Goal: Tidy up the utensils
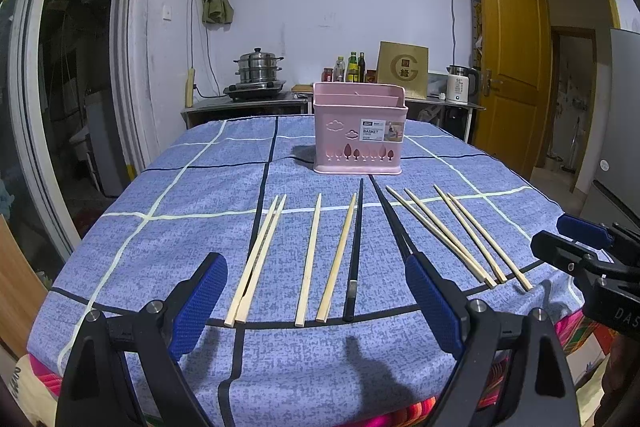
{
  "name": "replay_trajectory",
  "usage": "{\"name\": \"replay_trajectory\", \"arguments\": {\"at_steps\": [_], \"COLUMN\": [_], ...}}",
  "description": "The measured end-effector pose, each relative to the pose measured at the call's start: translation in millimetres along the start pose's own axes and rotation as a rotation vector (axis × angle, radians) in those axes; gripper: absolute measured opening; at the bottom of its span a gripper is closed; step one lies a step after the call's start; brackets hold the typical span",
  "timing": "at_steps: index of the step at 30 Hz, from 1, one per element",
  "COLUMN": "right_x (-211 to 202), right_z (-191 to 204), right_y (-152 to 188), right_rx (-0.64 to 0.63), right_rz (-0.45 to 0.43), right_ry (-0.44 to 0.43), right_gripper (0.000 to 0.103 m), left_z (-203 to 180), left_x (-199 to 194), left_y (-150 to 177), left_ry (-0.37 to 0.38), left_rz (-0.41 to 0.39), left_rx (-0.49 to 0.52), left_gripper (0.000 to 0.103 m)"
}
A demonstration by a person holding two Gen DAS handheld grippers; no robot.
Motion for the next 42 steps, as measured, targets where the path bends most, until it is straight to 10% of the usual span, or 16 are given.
{"name": "replay_trajectory", "arguments": {"at_steps": [42], "right_x": [-0.2], "right_z": [-0.4], "right_y": [-0.8], "right_rx": [0.002], "right_rz": [0.0], "right_ry": [-0.002], "right_gripper": [0.06], "left_z": [0.6], "left_x": [1.4], "left_y": [-1.9], "left_ry": [0.004], "left_rz": [0.005], "left_rx": [0.003], "left_gripper": [0.091]}}
Point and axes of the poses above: each gripper's, at about its wrist camera, not at the fingertips, and x roughly the way its jaws point, z to its left, y to its underside, the point moved 2 cm from there along x, roughly the way its jaws point, and after that the axes turned 11 degrees about -x, right-handed, at the moved point
